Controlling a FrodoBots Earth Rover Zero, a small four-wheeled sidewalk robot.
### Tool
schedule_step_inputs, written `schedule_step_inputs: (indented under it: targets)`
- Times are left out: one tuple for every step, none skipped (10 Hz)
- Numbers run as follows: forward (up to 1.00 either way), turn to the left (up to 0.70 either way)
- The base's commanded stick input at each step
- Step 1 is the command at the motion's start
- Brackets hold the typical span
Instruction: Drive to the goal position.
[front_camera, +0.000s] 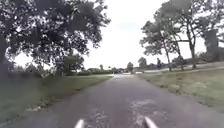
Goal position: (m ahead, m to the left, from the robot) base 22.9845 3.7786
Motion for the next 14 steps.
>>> schedule_step_inputs:
  targets:
    - [0.70, 0.00]
    - [0.70, 0.00]
    - [0.70, 0.00]
    - [0.70, 0.00]
    - [0.70, 0.00]
    - [0.70, -0.04]
    - [0.70, -0.31]
    - [0.70, -0.35]
    - [0.70, -0.35]
    - [0.70, -0.25]
    - [0.70, 0.00]
    - [0.70, 0.00]
    - [0.70, 0.00]
    - [0.70, 0.00]
